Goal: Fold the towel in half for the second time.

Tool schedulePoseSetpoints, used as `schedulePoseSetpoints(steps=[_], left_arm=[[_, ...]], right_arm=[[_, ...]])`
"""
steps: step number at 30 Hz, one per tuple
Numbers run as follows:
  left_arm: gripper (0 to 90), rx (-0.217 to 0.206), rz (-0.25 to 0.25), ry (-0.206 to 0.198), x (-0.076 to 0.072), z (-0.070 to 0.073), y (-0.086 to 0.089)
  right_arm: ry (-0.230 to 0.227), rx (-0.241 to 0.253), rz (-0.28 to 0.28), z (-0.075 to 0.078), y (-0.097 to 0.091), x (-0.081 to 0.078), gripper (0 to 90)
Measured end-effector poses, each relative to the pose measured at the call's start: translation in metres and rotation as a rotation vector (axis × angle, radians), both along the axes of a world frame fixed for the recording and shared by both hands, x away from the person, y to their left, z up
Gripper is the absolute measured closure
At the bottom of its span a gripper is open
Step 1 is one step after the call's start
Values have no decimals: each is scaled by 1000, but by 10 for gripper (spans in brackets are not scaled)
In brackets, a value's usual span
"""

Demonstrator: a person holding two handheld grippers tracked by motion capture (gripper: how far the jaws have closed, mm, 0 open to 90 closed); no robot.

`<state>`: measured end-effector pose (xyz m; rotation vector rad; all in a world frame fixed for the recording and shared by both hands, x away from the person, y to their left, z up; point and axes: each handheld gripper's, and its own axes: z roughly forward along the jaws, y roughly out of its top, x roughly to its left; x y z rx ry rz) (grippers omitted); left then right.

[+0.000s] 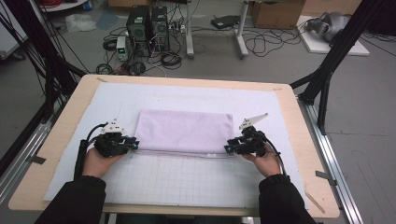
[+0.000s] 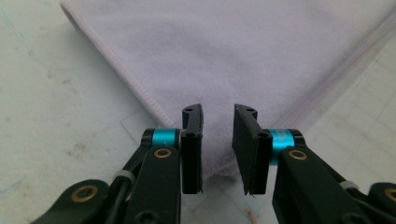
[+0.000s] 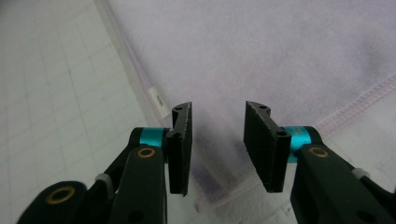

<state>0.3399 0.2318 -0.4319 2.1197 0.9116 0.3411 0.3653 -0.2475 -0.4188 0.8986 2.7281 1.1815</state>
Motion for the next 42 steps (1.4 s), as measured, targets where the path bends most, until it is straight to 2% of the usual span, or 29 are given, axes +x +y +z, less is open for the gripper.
schedulePoseSetpoints(steps=[1,4,6,9,10,12,14,16,18,20,23,27,29,31,36,42], left_arm=[[728,8,7,7,0,-2,1],[725,14,10,9,0,-4,0],[721,22,9,1,-1,-4,0],[693,-36,3,-14,-3,-1,2],[697,-66,13,-40,-5,2,4],[682,-99,20,-61,-8,7,7],[651,-109,26,-72,-12,11,7],[601,-123,22,-74,-16,15,8],[563,-121,27,-83,-19,16,7],[482,-113,38,-82,-24,17,7],[418,-115,44,-93,-31,19,8],[379,-129,47,-121,-42,23,9],[367,-135,47,-138,-47,24,9],[362,-128,48,-142,-50,23,9],[319,-127,49,-109,-56,14,9],[314,-127,30,-109,-61,14,7]], right_arm=[[-30,-8,2,-2,1,-4,636],[-18,-32,-7,-11,-2,-8,640],[-39,-3,-15,-15,-5,-10,641],[-43,6,-26,-15,-6,-12,617],[-55,6,-22,-14,-6,-13,598],[-73,30,-38,-10,-8,-14,576],[-102,45,-59,-7,-11,-15,534],[-111,69,-73,-3,-15,-17,508],[-122,96,-87,0,-17,-20,450],[-138,116,-99,4,-19,-24,410],[-170,117,-124,10,-20,-31,324],[-192,128,-143,11,-21,-36,252],[-188,136,-147,9,-22,-39,235],[-197,131,-161,7,-23,-43,200],[-210,140,-189,7,-28,-51,158],[-224,126,-201,6,-30,-58,127]])
